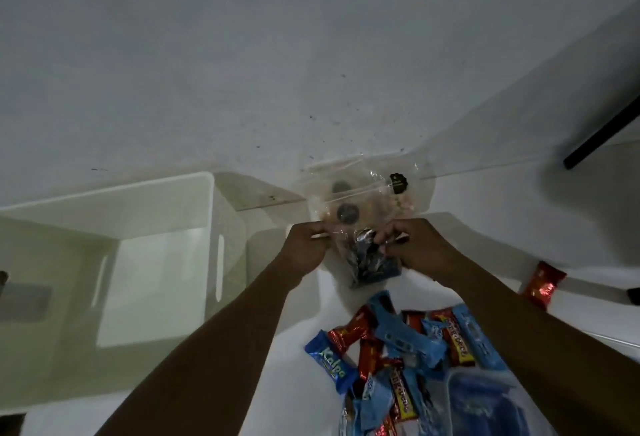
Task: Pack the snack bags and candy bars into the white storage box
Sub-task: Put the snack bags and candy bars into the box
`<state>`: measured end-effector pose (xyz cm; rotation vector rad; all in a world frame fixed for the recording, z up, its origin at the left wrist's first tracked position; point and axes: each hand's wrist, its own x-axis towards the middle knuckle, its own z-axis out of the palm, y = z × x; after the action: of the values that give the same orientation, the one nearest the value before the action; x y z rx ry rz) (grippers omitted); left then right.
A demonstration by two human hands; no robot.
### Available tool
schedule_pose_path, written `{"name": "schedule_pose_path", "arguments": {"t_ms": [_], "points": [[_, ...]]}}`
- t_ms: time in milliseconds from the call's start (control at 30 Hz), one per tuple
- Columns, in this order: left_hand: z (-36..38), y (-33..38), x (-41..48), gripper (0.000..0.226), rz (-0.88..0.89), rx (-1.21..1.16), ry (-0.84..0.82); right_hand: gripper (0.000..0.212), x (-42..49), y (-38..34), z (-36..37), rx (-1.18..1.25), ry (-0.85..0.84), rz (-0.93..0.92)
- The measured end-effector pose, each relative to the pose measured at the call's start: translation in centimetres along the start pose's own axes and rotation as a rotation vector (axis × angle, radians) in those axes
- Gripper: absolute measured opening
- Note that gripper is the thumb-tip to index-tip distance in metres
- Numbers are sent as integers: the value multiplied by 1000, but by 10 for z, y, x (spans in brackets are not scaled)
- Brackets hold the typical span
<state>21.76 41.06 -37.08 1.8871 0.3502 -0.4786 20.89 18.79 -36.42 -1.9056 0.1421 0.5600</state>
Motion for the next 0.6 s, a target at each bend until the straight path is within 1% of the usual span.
{"name": "schedule_pose_path", "arguments": {"t_ms": [67,133,167,300,433,533,600], "points": [[4,3,0,25,18,-6,4,15,-7,0,-8,25,34,9],[5,9,-3,17,61,-17,30,15,-14,-1,-12,39,53,13],[5,11,-6,16,85,-27,52,15,-18,-2,-14,37,62,7],[-12,23,-24,24,158,-27,155,17,-33,-24,-17,38,101,-60],[-54,48,-55,29,293,-5,237,16,-55,-72,-12,42,118,-154],[-104,68,-86,21,392,46,333,20,-71,-116,3,24,136,-255],[-146,71,-105,22,446,77,393,23,-76,-146,25,4,138,-320]]}}
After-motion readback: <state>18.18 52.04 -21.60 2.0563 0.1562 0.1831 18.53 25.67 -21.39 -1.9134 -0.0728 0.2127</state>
